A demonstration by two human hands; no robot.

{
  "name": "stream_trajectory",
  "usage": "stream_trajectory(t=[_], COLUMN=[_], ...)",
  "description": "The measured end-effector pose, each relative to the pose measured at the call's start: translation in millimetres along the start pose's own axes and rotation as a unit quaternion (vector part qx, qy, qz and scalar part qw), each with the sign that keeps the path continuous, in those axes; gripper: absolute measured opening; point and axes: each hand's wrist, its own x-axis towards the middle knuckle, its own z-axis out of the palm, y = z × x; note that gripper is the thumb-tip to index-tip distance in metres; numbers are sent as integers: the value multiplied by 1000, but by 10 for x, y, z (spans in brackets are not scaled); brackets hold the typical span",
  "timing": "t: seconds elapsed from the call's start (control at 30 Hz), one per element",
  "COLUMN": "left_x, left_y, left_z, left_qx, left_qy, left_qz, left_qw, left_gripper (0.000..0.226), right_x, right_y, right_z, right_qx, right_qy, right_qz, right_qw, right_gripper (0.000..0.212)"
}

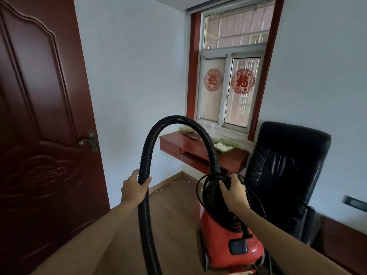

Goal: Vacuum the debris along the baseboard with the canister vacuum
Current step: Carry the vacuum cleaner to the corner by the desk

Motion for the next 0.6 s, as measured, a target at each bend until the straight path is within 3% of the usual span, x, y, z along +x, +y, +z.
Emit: stream_trajectory(t=[0.6], left_x=[1386], left_y=[-209], left_z=[730], left_qx=[40], left_qy=[106], left_qz=[-124], left_qw=[986], left_gripper=[28], right_x=[2258], right_y=[213], right_z=[1083], right_qx=[11], right_qy=[-128], right_qz=[-90], right_qw=[988], right_gripper=[22])
